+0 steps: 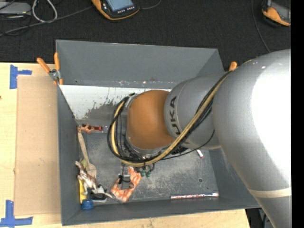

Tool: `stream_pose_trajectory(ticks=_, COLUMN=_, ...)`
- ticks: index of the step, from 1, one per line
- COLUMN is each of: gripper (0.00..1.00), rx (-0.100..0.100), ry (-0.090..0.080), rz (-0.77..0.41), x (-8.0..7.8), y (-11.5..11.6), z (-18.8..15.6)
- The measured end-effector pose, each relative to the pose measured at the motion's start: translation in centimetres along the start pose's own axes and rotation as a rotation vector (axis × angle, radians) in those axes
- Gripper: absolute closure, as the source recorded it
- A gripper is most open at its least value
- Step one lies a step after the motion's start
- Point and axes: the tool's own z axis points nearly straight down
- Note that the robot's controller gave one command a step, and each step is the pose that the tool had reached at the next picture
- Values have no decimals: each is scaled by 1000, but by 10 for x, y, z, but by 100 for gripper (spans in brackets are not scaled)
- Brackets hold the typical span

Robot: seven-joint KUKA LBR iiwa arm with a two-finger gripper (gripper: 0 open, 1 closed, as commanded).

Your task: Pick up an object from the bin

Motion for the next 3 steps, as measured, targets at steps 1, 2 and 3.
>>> stream_pose_trajectory(ticks=1, gripper=0, rx=-3, ry=-1, rz=-188, x=34, y=-43, z=0)
stream_pose_trajectory(ticks=2, gripper=0, rx=-1, ry=2, rz=-265, x=43, y=-62, z=-67)
stream_pose_trajectory(ticks=3, gripper=0, rx=-2, ry=-4, rz=-265, x=42, y=-63, z=-73)
